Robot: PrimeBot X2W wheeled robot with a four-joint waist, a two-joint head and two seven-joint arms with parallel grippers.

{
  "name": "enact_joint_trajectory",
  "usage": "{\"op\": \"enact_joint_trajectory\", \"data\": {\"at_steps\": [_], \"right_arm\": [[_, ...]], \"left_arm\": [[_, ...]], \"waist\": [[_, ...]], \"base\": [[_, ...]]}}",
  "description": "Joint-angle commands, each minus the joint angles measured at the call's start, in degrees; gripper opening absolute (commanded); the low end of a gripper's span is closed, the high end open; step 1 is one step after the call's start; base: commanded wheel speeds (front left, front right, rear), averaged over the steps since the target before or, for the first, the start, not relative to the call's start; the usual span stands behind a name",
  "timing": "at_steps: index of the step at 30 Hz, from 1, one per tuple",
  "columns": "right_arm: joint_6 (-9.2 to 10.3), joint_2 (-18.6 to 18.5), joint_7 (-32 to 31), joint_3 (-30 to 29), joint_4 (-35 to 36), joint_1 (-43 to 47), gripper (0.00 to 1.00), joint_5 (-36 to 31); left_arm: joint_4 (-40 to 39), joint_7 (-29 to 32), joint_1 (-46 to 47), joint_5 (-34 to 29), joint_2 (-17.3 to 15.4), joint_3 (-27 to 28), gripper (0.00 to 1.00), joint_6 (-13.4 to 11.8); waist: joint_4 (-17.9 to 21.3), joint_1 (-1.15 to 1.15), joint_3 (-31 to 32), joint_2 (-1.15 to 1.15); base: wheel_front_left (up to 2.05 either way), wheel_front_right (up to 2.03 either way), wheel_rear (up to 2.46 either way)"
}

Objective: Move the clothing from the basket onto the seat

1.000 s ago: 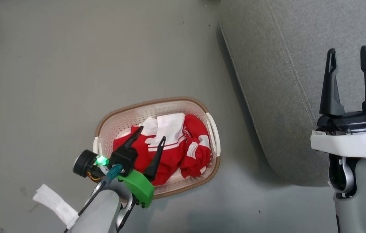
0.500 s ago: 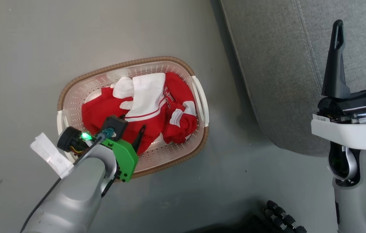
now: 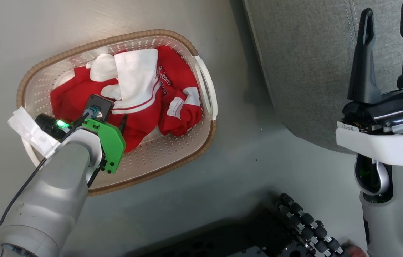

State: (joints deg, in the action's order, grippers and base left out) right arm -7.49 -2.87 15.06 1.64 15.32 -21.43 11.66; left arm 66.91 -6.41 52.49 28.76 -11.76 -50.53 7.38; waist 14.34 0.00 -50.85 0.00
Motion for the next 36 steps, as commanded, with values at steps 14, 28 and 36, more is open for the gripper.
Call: {"op": "enact_joint_trajectory", "data": {"at_steps": [14,28,36], "right_arm": [[0.00,0.0,0.2,0.3,-0.3,-1.2,1.00,1.4],[0.00,0.0,0.2,0.9,-0.4,-1.0,1.00,2.4],[0.00,0.0,0.2,1.0,-0.7,-0.9,1.00,3.0]], "left_arm": [[-9.7,3.3,2.2,12.5,-4.3,-10.3,1.00,0.1],[-6.2,-5.3,7.0,11.9,-2.9,-16.9,1.00,0.1],[-4.0,-8.4,10.5,2.5,-1.5,-21.6,1.00,-0.9]], "waist": [[1.8,0.00,-3.2,0.00],[2.3,0.00,-5.5,0.00],[2.3,0.00,-6.9,0.00]], "base": [[0.00,0.00,0.00],[0.00,0.00,0.00],[0.00,0.00,0.00]]}}
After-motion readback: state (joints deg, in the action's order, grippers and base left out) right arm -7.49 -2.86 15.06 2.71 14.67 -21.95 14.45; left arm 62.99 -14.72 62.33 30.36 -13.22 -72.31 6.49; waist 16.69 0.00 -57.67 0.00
